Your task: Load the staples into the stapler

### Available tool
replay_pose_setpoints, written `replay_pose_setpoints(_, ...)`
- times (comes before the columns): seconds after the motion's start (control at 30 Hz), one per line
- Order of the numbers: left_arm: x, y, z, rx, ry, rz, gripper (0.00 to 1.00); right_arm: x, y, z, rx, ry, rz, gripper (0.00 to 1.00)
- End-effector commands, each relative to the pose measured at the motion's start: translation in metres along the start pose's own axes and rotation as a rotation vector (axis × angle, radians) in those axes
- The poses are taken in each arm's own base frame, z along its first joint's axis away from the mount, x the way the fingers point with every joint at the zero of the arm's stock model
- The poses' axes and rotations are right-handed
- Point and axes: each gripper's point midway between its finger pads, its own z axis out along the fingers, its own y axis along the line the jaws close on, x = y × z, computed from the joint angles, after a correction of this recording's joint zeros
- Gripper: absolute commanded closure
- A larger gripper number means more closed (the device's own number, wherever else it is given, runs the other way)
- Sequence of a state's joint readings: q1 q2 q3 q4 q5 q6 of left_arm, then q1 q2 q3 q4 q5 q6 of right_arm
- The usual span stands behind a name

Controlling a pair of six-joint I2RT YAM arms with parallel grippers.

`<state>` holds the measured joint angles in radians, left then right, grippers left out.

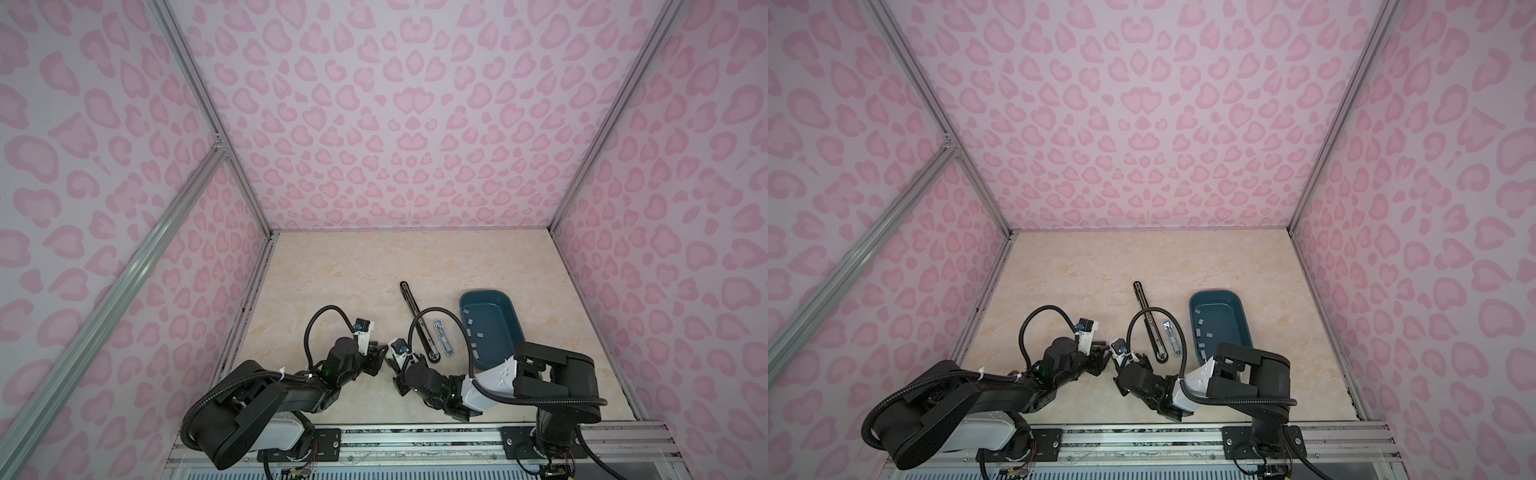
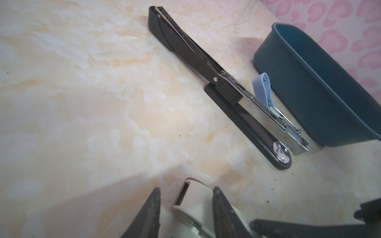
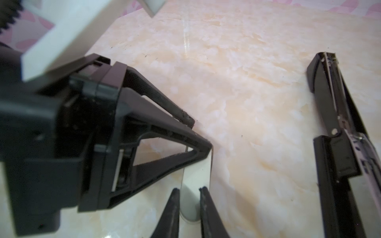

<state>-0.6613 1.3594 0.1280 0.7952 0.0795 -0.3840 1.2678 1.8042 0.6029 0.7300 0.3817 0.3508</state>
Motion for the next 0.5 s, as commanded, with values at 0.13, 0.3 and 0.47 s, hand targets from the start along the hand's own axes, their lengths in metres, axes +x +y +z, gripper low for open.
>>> replay_pose_setpoints(0.13, 0.014, 0.004, 0.001, -0.011, 0.046, 0.011, 0.58, 0.039, -0.012, 0.003, 0.046, 0.101, -0.007, 0.81)
replay_pose_setpoints(0.3, 0.015, 0.004, 0.002, -0.009, 0.049, 0.012, 0.59, 0.057, -0.014, 0.003, 0.054, 0.131, -0.006, 0.82)
replay_pose_setpoints(0.47, 0.015, 0.005, 0.002, -0.013, 0.048, 0.011, 0.59, 0.072, -0.017, 0.003, 0.071, 0.153, -0.019, 0.82)
